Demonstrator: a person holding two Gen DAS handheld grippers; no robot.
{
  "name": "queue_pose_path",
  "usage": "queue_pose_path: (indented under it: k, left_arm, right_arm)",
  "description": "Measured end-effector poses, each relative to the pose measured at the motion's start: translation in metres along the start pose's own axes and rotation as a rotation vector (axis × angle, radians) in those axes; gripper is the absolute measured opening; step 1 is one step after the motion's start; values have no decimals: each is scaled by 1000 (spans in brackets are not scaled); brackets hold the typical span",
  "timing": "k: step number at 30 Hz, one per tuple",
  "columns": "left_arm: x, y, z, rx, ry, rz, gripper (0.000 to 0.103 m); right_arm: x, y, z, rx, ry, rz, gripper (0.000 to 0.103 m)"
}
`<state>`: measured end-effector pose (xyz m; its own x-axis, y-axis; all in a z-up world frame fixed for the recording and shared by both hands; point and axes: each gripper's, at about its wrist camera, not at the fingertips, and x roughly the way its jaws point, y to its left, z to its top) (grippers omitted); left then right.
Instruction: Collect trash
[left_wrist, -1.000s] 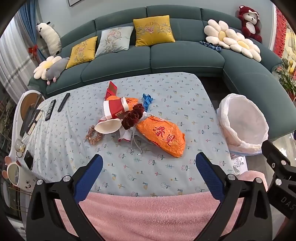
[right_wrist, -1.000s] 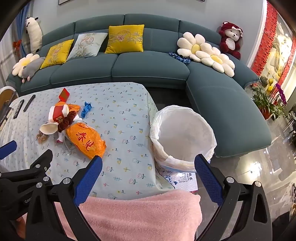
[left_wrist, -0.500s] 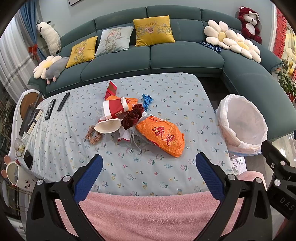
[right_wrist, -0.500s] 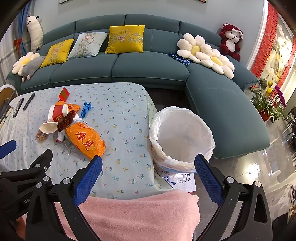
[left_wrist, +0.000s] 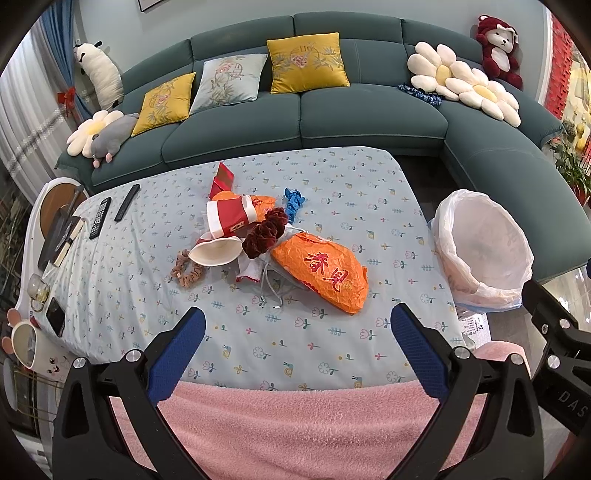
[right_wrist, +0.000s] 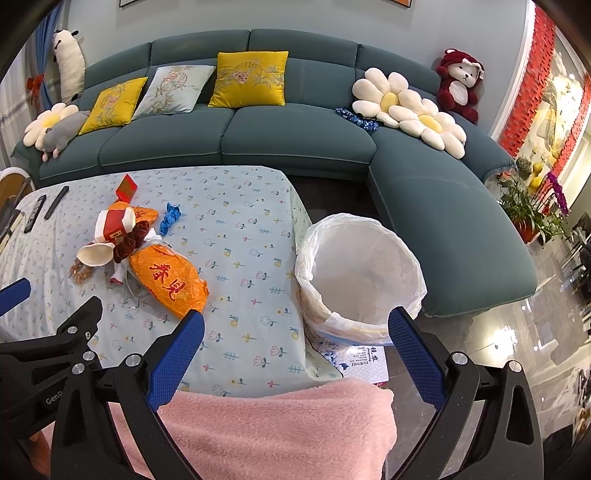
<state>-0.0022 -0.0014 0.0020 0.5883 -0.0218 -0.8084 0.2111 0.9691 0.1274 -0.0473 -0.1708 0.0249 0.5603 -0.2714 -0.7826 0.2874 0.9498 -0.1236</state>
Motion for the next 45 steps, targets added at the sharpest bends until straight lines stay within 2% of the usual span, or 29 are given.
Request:
queue_pose_path:
  k: [18,20,45]
  left_arm:
    - [-1,-16,8,3,5,-5,96]
    - [1,-6,2,2,2,-10,96]
    - [-1,-3,1,-5,-1,-19,96]
  right_arm:
    - [-1,4,-2,5,0,-1,96]
    - [-1,6,-3,3,-1,-3,96]
    - [-1,7,-3,-4,-4,-8,96]
